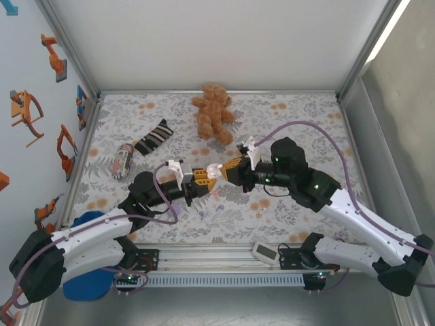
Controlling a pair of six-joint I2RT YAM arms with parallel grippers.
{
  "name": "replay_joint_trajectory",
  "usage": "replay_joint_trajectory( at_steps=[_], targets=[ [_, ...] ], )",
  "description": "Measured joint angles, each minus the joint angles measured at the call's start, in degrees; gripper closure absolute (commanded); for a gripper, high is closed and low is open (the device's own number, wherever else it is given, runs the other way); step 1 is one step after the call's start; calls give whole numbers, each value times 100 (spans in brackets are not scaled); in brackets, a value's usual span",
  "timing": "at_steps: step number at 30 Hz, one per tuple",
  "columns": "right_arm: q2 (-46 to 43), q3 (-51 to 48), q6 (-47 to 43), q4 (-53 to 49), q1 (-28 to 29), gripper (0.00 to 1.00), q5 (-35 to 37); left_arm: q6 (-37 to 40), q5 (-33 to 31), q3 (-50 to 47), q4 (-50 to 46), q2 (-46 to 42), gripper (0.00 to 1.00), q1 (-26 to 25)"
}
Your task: Insert the wireless bluetooth earbuds into the charging case
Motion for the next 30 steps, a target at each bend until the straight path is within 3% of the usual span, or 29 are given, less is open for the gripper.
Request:
replay_joint_trajectory(
  at_steps=[30],
  targets=[
    [555, 227, -407, 35, 337, 88, 315, 4, 35, 28, -4, -125, 100, 0]
  ],
)
